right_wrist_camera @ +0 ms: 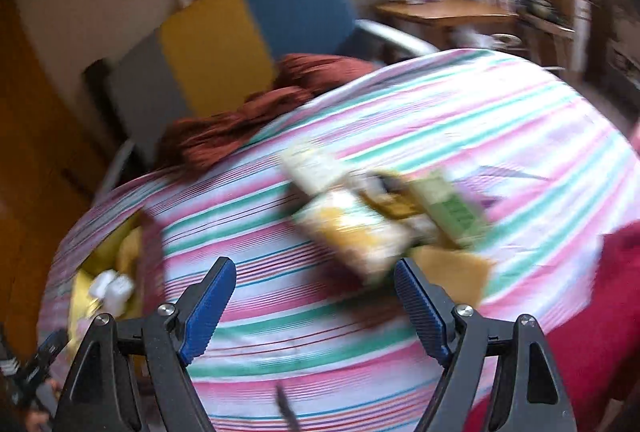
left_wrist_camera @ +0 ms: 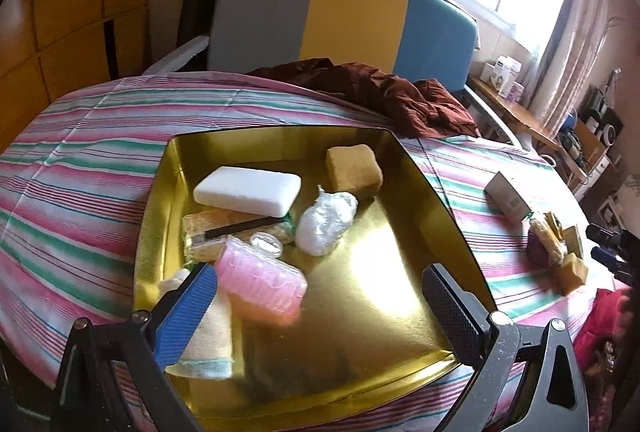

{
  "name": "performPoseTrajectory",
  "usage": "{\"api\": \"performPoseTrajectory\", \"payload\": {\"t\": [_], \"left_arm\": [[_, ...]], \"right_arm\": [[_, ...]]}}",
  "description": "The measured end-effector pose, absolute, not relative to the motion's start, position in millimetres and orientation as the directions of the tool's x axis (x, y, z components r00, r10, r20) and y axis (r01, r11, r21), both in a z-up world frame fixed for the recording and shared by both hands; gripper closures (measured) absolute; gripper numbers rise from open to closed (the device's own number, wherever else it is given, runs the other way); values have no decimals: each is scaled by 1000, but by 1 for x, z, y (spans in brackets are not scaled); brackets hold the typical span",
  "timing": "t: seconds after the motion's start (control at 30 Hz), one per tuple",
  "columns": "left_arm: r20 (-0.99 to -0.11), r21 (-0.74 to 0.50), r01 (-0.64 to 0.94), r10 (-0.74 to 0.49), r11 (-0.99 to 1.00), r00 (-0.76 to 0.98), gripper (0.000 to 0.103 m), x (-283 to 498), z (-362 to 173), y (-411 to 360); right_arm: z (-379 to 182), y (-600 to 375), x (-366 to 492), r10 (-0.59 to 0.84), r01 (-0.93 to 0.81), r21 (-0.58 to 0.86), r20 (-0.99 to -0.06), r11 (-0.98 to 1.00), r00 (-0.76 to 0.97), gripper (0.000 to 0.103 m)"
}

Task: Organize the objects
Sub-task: 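Move both tools from the gold tray toward the pile of items, then grasp the green essential-oil box with the right gripper while the left grasps the cream ointment box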

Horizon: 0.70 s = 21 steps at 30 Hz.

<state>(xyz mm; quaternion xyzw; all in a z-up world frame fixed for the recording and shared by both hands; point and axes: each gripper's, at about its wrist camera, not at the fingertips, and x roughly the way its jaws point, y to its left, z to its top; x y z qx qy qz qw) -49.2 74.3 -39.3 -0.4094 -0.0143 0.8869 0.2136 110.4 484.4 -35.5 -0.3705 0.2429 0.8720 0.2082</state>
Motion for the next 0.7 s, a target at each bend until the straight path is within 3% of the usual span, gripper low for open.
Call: {"api": "performPoseTrajectory", "payload": {"t": [0.23, 0.47, 0.63, 0.7], "left_arm": [[-735, -224, -392, 419, -892, -534, 0, -51, -41, 83], [-711, -240, -486, 493, -840, -501, 0, -46, -26, 107], [-707, -238, -547, 529, -803, -469, 0, -47, -15, 133], [-704, -241, -571, 546, -785, -454, 0, -47, -11, 147]], "right_arm": [[-37, 535, 97, 248, -590, 104, -839, -800, -484, 20], [-65, 557, 71, 223, -583, 37, -902, -812, -369, 21], [-80, 568, 62, 216, -591, 24, -918, -806, -332, 40], [-88, 572, 61, 194, -591, 33, -928, -806, -317, 57]]}}
